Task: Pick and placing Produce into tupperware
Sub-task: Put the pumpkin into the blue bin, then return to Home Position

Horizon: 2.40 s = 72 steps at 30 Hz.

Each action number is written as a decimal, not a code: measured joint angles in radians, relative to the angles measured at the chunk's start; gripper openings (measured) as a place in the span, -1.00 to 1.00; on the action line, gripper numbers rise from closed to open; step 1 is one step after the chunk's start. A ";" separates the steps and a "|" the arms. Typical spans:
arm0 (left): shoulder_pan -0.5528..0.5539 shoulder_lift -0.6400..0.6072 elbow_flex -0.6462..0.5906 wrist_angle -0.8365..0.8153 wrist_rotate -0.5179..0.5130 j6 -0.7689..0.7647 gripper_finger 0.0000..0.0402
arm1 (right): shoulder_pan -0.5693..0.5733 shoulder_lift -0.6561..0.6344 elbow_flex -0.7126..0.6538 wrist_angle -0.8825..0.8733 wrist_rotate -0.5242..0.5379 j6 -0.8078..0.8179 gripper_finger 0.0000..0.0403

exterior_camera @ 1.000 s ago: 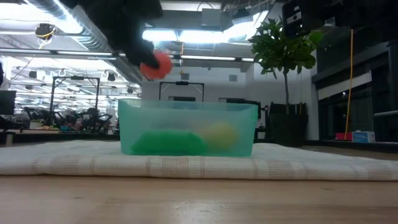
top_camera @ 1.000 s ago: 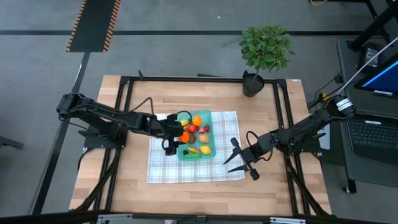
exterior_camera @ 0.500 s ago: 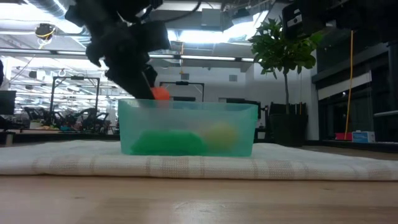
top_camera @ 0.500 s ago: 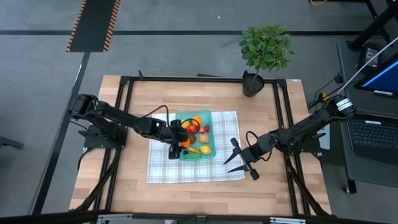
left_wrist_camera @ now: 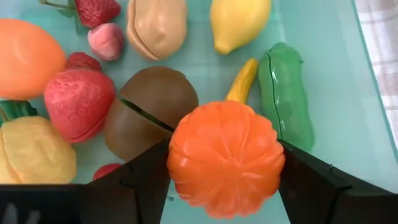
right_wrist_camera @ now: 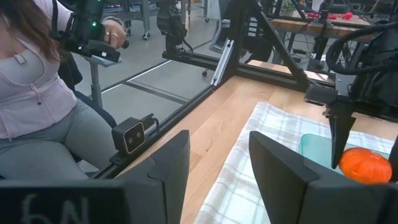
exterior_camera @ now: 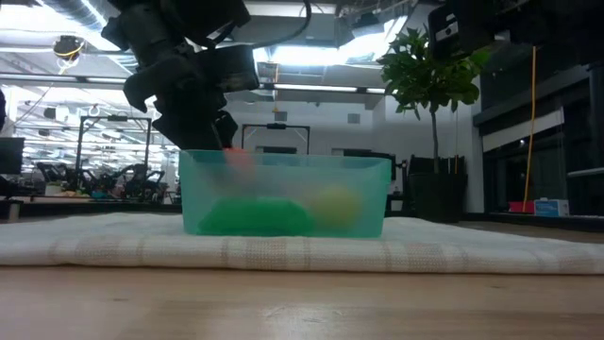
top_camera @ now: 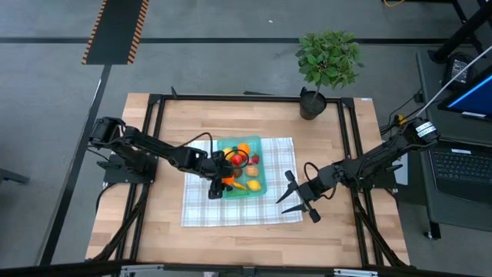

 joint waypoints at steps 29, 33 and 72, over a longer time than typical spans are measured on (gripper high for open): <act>-0.055 -0.211 -0.004 0.105 0.043 0.119 0.56 | -0.003 -0.017 0.000 0.048 0.000 0.043 -0.17; -0.079 -0.353 -0.063 0.105 0.008 0.154 0.55 | -0.018 -0.056 -0.001 0.037 0.000 0.062 -0.17; 0.054 -1.447 -0.784 0.277 0.156 0.295 0.53 | -0.287 -0.660 -0.322 -0.157 0.032 -0.022 -0.17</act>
